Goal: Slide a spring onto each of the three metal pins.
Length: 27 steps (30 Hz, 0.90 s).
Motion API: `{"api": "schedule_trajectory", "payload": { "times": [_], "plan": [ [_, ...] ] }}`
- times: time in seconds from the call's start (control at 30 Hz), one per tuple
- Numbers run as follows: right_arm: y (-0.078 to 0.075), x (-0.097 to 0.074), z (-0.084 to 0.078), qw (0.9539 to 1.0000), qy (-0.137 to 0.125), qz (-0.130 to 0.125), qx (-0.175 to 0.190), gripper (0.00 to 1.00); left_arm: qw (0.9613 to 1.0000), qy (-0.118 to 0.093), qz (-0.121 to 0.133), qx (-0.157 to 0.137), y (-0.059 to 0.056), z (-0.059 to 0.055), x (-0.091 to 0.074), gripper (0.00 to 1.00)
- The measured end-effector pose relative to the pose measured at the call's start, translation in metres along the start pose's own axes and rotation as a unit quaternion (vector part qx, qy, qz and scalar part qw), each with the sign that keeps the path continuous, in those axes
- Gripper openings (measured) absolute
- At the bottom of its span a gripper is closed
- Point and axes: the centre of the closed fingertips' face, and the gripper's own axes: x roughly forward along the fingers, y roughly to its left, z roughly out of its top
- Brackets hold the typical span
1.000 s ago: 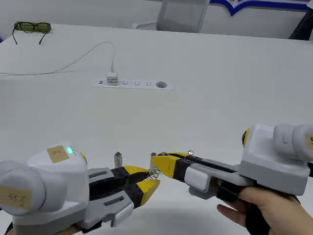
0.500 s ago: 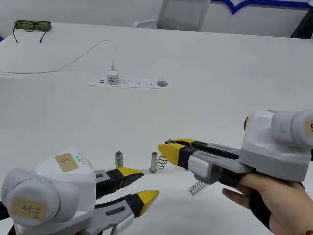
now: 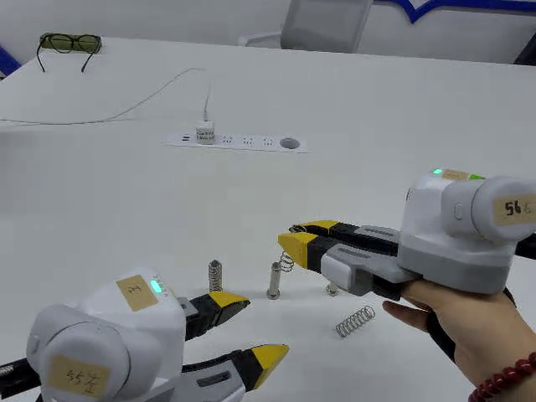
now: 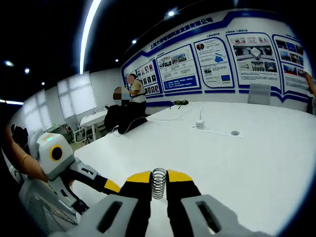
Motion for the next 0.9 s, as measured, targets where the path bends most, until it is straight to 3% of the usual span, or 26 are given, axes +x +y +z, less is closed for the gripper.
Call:
{"api": "schedule_trajectory", "payload": {
  "times": [0.53,0.9],
  "plan": [
    [-0.013,0.023,-0.015,0.9992,0.022,-0.015,-0.029,0.12,0.9998,0.002,0.007,-0.018,0.002,-0.005,0.0,0.46],
    [-0.016,0.028,-0.021,0.9986,0.028,-0.02,-0.04,0.12,0.9998,-0.001,0.011,-0.019,0.005,-0.004,0.0,0.5]
  ]
}}
